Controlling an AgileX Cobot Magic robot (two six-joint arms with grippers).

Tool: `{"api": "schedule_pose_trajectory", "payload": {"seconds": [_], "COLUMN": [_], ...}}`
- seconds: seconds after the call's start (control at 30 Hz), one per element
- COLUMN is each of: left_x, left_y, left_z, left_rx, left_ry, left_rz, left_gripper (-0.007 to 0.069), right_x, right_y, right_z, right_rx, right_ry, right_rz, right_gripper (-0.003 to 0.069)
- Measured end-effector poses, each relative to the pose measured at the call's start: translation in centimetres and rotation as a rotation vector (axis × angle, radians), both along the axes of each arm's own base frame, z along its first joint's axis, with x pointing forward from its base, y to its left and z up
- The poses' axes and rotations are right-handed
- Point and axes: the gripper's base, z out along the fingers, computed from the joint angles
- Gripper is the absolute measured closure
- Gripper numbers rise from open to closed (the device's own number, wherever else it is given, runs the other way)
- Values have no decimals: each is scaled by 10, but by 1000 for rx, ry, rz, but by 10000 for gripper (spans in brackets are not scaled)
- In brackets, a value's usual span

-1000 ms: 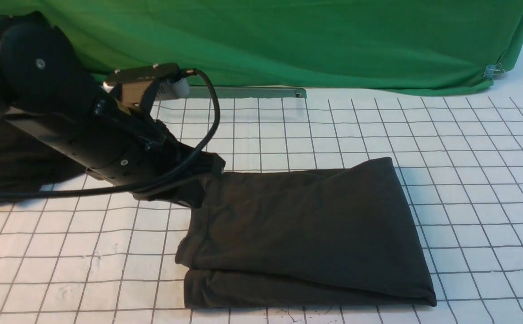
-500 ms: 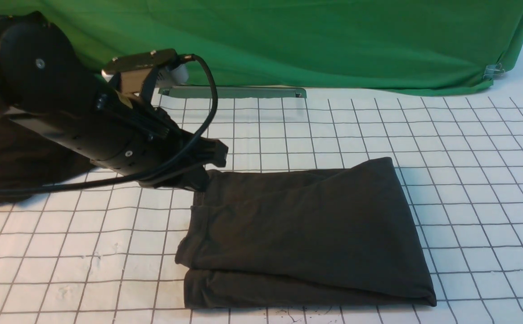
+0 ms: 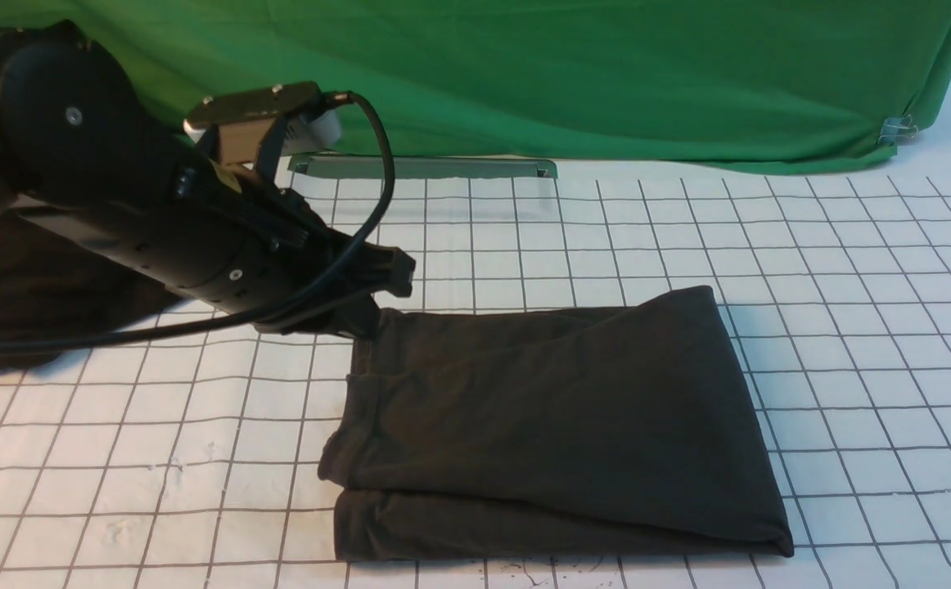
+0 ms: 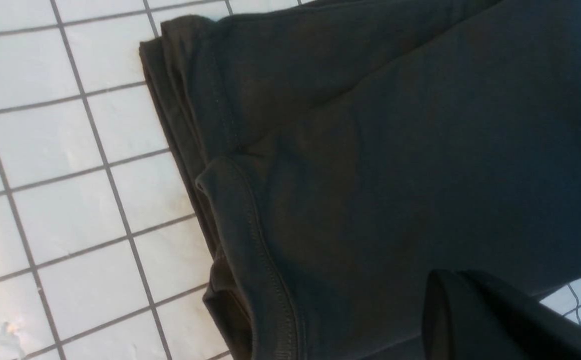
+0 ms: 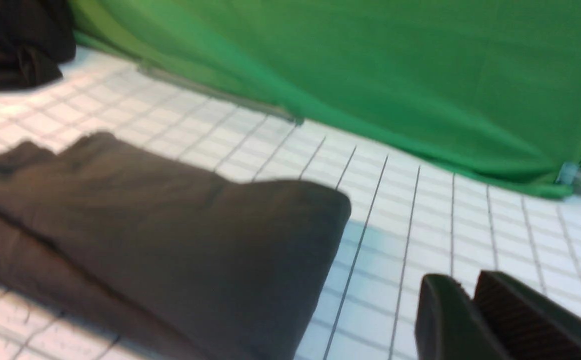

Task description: Fold a long-sleeved shirt over a white checkered tablecloth.

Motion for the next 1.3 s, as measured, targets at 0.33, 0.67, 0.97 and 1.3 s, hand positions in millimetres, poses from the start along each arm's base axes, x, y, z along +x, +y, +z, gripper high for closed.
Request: {"api": "schedule_pose_trajectory", "payload": {"seconds": [0.33, 0.67, 0.97, 1.3], "left_x": [1, 1, 3, -5], "left_y": [1, 1, 0, -1], "left_z": [0, 0, 2, 9], "left_rx": [12, 11, 3, -55], "left_ry": [-15, -21, -45, -17], "left_rz": [-2, 0, 7, -1], "left_gripper": [623, 623, 623, 623], "right_x": [7, 13, 13, 14], "right_y": [-6, -11, -14, -15], "right_z": [-14, -53, -52, -51], "right_rx": [-3, -26, -18, -17], "right_ry": [-15, 88, 61, 54], "right_rz": [-159, -264, -327, -337], "right_gripper": [548, 525, 508, 480]}}
